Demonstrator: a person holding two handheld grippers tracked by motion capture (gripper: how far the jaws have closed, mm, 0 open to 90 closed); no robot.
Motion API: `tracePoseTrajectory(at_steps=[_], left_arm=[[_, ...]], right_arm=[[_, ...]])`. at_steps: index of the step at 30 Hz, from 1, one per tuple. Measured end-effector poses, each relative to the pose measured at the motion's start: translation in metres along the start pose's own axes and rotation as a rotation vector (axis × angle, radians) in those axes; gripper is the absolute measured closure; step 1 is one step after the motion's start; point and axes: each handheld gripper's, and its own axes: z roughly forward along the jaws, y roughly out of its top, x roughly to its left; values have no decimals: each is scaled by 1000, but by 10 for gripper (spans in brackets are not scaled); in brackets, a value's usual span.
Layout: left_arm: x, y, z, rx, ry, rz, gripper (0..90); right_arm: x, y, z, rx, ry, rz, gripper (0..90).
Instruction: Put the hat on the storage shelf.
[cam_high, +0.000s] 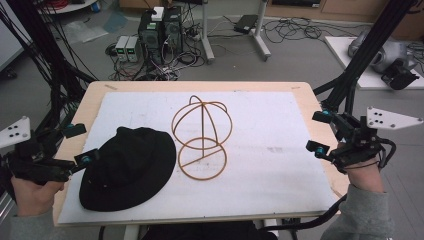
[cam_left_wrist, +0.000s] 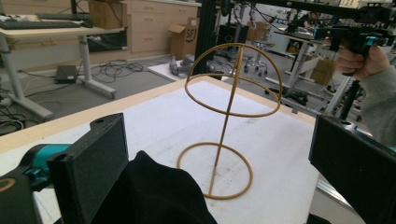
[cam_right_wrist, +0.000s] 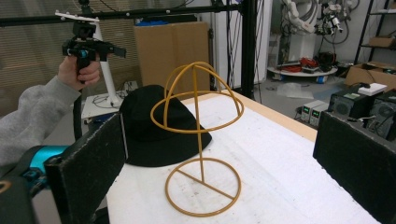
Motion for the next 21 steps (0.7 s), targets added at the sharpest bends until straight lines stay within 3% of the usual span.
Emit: tracePoseTrajectory(at_steps=[8, 21], left_arm=[[-4, -1, 7, 15, 4, 8, 50], [4, -1, 19, 18, 14, 5, 50]], right_arm=[[-2, -1, 3, 10, 9, 3, 20], [-3, -5, 2, 14, 17, 28, 20]])
